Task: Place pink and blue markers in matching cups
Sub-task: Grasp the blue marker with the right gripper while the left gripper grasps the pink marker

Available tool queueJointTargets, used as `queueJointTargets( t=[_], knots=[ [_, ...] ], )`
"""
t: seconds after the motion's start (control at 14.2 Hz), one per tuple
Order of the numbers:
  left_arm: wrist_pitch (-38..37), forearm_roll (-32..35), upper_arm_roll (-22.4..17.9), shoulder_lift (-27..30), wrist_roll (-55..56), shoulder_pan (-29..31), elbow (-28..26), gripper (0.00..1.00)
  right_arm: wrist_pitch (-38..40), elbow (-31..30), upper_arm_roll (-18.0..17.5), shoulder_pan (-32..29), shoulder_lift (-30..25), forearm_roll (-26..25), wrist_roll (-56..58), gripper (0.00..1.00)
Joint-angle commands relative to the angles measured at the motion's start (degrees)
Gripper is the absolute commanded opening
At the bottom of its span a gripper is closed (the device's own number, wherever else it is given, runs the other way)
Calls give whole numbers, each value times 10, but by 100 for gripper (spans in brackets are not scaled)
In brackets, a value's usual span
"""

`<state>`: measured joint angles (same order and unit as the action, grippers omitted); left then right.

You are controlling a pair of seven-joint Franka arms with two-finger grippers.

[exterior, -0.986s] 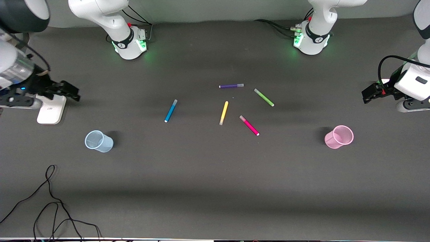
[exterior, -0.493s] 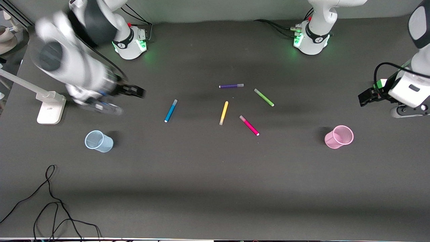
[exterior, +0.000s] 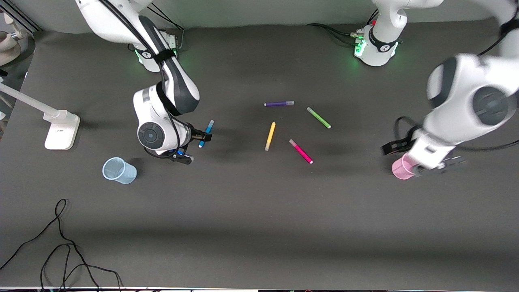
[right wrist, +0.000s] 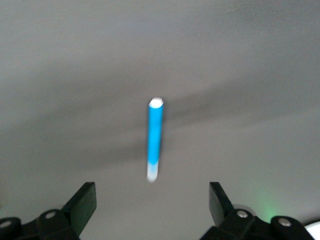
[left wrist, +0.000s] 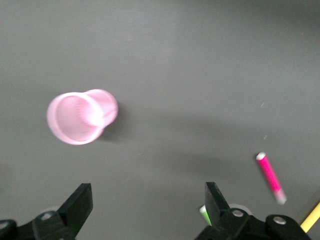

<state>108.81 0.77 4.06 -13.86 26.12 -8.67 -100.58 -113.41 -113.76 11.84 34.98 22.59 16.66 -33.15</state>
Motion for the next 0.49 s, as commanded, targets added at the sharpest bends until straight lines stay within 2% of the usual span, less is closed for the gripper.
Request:
queueJointTargets(
  t=[0.0, 0.14, 0.42],
  knots=[
    [42, -1, -2, -58, 104, -46, 22, 100, -55, -40, 4, 1, 17, 23, 5, 100],
    [71, 0, -2, -87, 179, -81, 23, 100, -85, -39, 4, 2, 45, 64, 6, 100],
    [112, -4, -1, -138, 319, -141, 23, 100, -112, -38, 4, 3, 68, 68, 6, 98]
  ],
)
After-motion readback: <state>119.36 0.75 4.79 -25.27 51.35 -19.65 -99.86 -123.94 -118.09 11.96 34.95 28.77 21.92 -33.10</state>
